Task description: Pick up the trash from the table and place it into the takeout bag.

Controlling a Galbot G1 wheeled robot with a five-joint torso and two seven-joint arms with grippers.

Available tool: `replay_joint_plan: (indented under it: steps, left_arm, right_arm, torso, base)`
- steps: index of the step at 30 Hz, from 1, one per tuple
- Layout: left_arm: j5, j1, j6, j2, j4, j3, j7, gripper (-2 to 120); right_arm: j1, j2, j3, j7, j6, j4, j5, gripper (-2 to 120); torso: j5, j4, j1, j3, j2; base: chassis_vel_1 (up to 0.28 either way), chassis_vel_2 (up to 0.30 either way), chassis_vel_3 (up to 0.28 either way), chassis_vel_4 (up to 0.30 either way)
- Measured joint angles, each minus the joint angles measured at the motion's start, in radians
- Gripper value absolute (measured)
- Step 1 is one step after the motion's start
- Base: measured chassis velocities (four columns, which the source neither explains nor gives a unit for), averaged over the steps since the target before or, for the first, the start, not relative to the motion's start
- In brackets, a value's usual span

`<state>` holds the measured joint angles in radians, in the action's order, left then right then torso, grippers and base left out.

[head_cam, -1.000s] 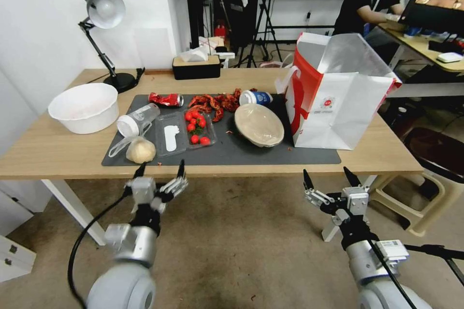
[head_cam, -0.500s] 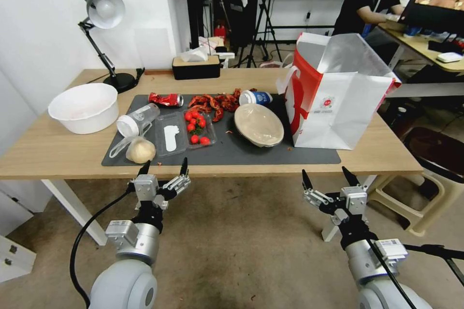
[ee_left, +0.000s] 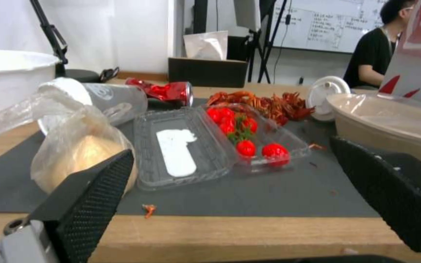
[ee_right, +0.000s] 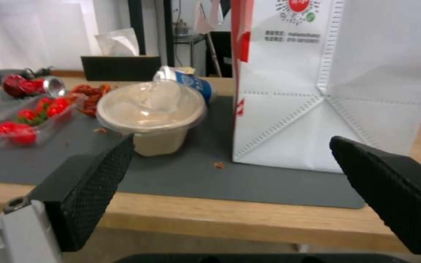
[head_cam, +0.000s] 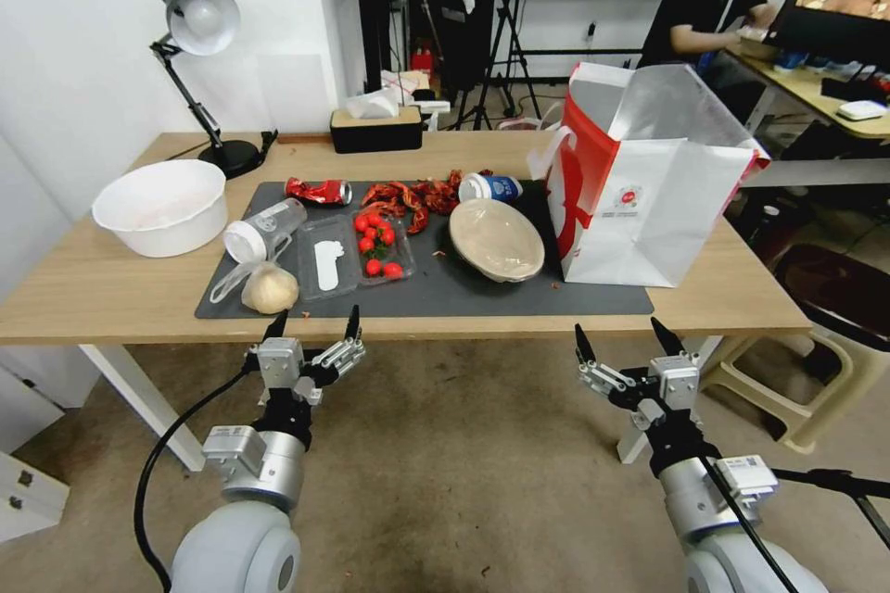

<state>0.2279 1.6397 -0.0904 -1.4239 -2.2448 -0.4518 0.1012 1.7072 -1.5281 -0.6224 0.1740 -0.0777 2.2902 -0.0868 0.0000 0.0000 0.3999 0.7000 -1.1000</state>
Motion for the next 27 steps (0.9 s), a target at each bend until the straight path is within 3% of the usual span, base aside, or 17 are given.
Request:
replay_joint_plan:
  steps: [5, 8, 13, 16, 20, 24, 27]
  left_arm:
    - [-0.011, 0.003, 0.001, -0.003, 0.005, 0.002, -0.003, 100]
    - [-0.023, 0.012, 0.002, -0.007, 0.005, 0.004, -0.007, 100]
    - [-0.031, 0.022, 0.007, -0.016, 0.003, 0.005, -0.01, 100]
    - [-0.033, 0.026, 0.02, -0.019, 0.005, 0.004, -0.012, 100]
    - [-0.034, 0.03, 0.026, -0.021, 0.006, 0.002, -0.014, 100]
    - [-0.035, 0.038, 0.029, -0.022, 0.004, -0.003, -0.015, 100]
    - [-0.035, 0.04, 0.029, -0.021, 0.0, -0.006, -0.015, 100]
  right_arm:
    - [-0.033, 0.022, 0.009, -0.014, -0.049, 0.006, -0.107, 100]
    - [-0.065, 0.043, 0.027, -0.056, -0.119, 0.033, -0.271, 100]
    - [-0.103, 0.065, 0.057, -0.12, -0.175, 0.048, -0.42, 100]
    - [-0.156, 0.097, 0.089, -0.196, -0.227, 0.041, -0.566, 100]
    - [-0.203, 0.121, 0.103, -0.255, -0.265, 0.022, -0.665, 100]
    - [-0.316, 0.151, 0.126, -0.411, -0.335, -0.049, -0.878, 100]
    - [-0.371, 0.151, 0.139, -0.49, -0.363, -0.085, -0.951, 100]
  torso:
    - [0.0002, 0.0002, 0.0, 0.0, 0.0]
    - [0.0001, 0.0001, 0.0, 0.0, 0.0]
    - [0.0, 0.0001, 0.0, 0.0, 0.0]
    - [0.0, 0.0, 0.0, 0.0, 0.0]
    - [0.0, 0.0001, 0.0, 0.0, 0.0]
    - [0.0, 0.0001, 0.0, 0.0, 0.0]
    - [0.0001, 0.0002, 0.0, 0.0, 0.0]
  base:
    - [0.0, 0.0, 0.0, 0.0]
    - [0.0, 0.0, 0.0, 0.0]
    - [0.0, 0.0, 0.0, 0.0]
    - [0.0, 0.0, 0.0, 0.0]
    - [0.0, 0.0, 0.0, 0.0]
    - [0.0, 0.0, 0.0, 0.0]
    - [0.0, 0.0, 0.0, 0.0]
